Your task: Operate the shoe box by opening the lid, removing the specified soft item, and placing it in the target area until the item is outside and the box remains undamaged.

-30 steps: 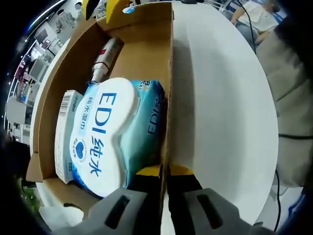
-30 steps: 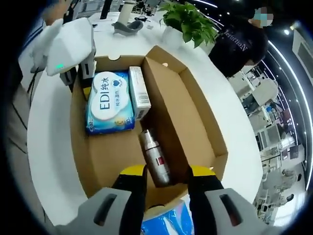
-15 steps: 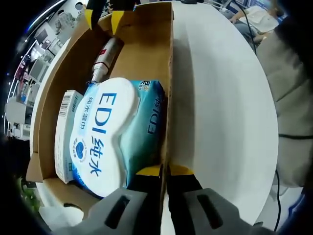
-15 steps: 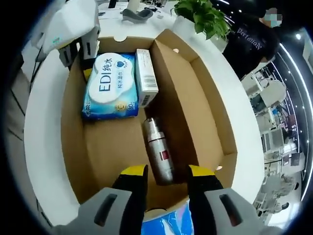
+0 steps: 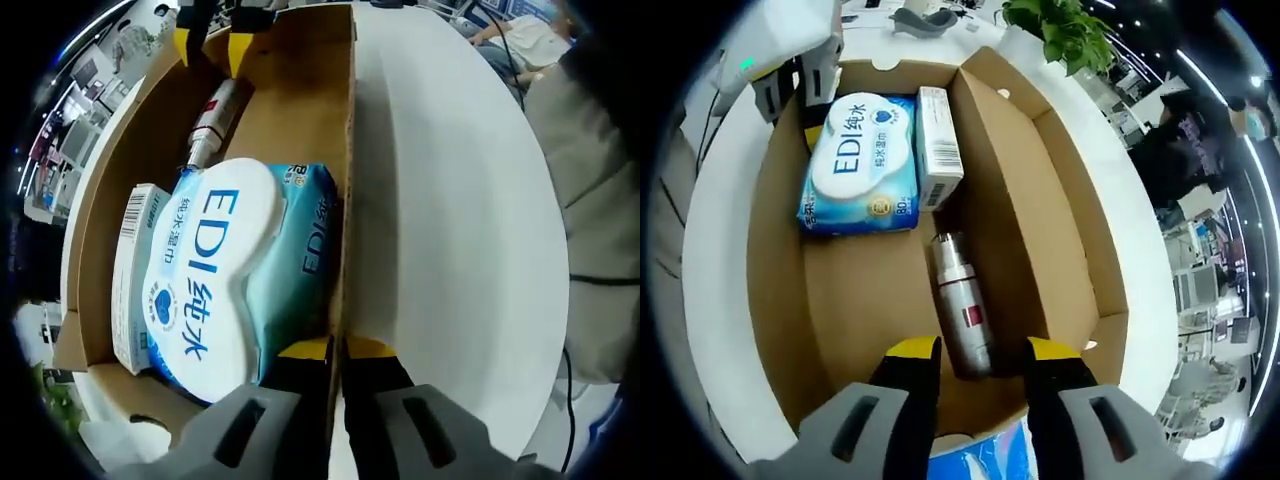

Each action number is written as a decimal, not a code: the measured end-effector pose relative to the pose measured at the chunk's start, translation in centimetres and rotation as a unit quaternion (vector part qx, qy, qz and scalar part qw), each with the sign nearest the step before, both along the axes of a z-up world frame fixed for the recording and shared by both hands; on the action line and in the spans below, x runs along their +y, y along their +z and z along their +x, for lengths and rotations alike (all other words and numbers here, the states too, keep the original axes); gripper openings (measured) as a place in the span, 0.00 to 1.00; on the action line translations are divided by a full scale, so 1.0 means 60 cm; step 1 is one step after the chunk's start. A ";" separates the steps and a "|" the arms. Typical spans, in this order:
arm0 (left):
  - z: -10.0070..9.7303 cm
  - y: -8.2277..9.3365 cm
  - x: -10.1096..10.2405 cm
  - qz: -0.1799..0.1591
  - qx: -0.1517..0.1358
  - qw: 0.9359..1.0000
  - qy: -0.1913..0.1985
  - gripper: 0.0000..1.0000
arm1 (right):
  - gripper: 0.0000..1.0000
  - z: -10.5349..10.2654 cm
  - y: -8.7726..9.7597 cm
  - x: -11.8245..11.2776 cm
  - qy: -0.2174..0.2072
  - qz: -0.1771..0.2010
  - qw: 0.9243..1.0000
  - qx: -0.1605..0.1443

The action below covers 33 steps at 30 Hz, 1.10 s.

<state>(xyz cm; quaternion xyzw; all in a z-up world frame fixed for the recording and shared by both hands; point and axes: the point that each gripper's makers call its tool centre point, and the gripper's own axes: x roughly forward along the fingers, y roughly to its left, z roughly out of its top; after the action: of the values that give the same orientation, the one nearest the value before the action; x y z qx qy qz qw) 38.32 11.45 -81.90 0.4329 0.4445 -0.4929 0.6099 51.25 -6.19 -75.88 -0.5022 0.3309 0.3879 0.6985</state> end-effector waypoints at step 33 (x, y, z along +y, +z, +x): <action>0.000 0.001 -0.001 0.000 -0.002 1.000 -0.002 0.01 | 0.25 0.003 -0.067 -0.008 0.011 -0.051 0.998 0.047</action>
<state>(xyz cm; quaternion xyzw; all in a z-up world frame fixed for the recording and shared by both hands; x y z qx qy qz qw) 38.33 11.37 -81.86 0.4352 0.4425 -0.4934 0.6094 51.42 -6.66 -79.90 -0.5218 0.3769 0.4013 0.6517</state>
